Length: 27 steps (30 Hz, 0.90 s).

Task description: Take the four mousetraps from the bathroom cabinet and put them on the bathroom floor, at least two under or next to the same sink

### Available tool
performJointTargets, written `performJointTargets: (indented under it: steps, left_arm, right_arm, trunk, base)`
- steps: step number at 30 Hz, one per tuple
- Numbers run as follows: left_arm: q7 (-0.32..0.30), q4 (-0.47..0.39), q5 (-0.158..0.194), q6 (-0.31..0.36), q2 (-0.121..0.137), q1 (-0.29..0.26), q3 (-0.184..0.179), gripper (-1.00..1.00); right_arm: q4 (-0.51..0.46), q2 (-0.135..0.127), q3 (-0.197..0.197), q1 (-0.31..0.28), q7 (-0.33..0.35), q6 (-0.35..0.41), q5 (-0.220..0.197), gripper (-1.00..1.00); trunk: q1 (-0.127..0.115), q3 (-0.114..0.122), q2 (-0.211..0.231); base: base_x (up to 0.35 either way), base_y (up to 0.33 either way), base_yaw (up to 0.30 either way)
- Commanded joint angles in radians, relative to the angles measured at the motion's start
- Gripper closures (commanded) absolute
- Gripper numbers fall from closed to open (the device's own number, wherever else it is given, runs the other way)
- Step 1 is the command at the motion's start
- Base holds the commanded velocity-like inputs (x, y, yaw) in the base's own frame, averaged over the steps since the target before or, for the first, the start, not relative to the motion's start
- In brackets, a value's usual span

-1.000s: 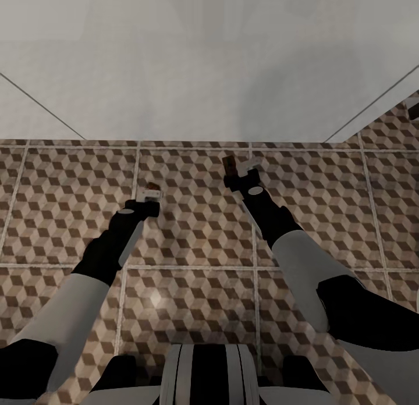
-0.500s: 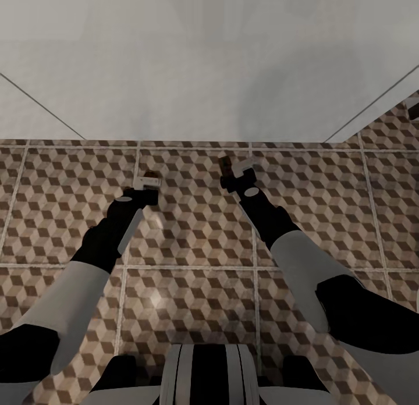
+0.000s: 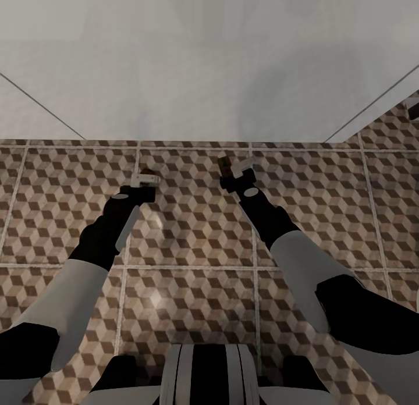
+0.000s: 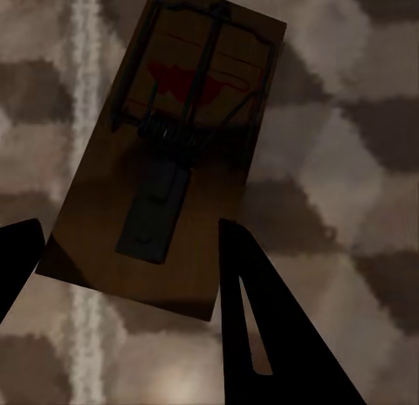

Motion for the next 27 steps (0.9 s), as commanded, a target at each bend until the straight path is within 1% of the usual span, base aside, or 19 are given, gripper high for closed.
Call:
performJointTargets:
  steps: [1, 9, 27]
  left_arm:
    - [0.009, -0.001, 0.010, 0.004, 0.001, 0.000, -0.002, 1.00]
    - [0.009, -0.002, 0.010, 0.004, 0.001, 0.000, 0.001, 1.00]
    - [0.009, -0.051, 0.010, 0.004, 0.001, 0.000, 0.001, 1.00]
  right_arm:
    - [-0.001, 0.000, 0.003, 0.000, -0.003, 0.007, 0.006, 1.00]
    - [0.000, 0.000, 0.003, 0.000, -0.003, 0.007, 0.006, 1.00]
    - [0.000, 0.000, 0.003, 0.000, -0.002, 0.007, 0.006, 1.00]
  trunk:
    - [0.000, -0.001, 0.000]
    - [0.000, -0.001, 0.000]
    - [0.000, -0.001, 0.000]
  base:
    - [0.000, 0.000, 0.000]
    - [0.000, 0.000, 0.000]
    - [0.000, 0.000, 0.000]
